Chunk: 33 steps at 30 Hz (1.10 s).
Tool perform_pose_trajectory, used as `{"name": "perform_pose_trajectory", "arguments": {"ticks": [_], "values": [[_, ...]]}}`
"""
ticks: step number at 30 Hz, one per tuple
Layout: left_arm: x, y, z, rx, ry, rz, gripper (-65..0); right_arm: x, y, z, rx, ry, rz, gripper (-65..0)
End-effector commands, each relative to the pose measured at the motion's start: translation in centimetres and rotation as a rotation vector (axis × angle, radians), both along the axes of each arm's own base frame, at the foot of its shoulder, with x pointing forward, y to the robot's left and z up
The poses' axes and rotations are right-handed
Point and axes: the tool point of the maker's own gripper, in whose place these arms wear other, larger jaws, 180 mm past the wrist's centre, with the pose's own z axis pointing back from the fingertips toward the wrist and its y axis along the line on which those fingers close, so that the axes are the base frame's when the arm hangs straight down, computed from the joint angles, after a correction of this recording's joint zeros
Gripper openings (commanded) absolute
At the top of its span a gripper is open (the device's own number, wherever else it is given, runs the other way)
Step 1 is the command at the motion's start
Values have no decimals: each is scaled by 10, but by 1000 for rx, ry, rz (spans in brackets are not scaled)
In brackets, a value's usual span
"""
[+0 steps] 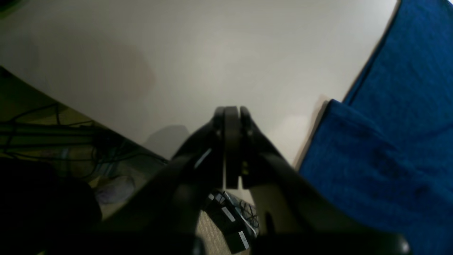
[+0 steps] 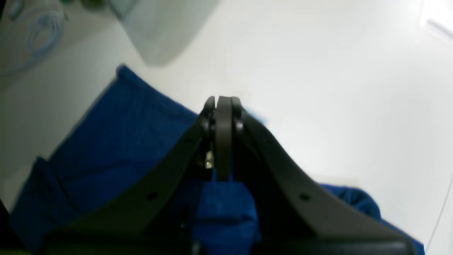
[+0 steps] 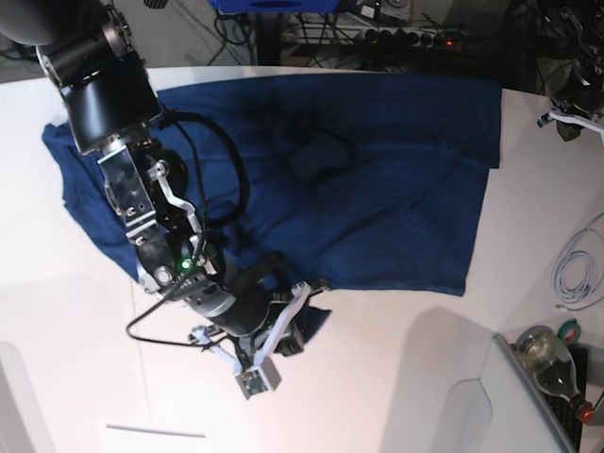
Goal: Layout the t-shirt on the table in an organized manner, then fold the t-shirt properly
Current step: 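Drag the held hem with the right gripper across toward the left gripper, then release the hem and return the right gripper to the shirt side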
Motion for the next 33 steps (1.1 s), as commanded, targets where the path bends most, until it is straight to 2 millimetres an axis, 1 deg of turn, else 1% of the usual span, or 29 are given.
{"name": "perform_pose_trajectory", "arguments": {"ticks": [1,2,4,6,8,11,13,16,19,20,22,26,30,33], "values": [[6,9,14,34,-33,-9,-650,4,10,27,50,-69,13,-650],[6,9,13,36,-31,-9,-650,2,11,31,57,-77,15,-650],[6,9,13,36,-31,-9,-650,-8,28,31,72,-71,52,-650],[6,9,13,36,-31,-9,-650,-15,40,30,72,-67,82,-650],[6,9,13,36,-31,-9,-650,-28,60,29,78,-60,132,-650],[5,9,13,36,-30,-9,-650,-42,83,30,88,-57,189,-650],[6,9,14,38,-30,-10,-650,-51,100,35,102,-61,226,-650],[6,9,14,38,-30,-10,-650,-59,116,40,112,-67,261,-650],[5,9,14,38,-29,-10,-650,-58,122,29,99,-40,270,-650],[5,9,14,38,-29,-10,-650,-58,124,22,91,-20,268,-650],[5,9,14,38,-29,-10,-650,-57,122,6,71,16,263,-650],[5,9,13,36,-28,-9,-650,-53,122,-10,71,33,244,-650],[5,9,13,36,-28,-9,-650,-54,122,-17,64,47,242,-650],[5,9,13,36,-28,-9,-650,-68,134,-20,48,46,291,-650]]}}
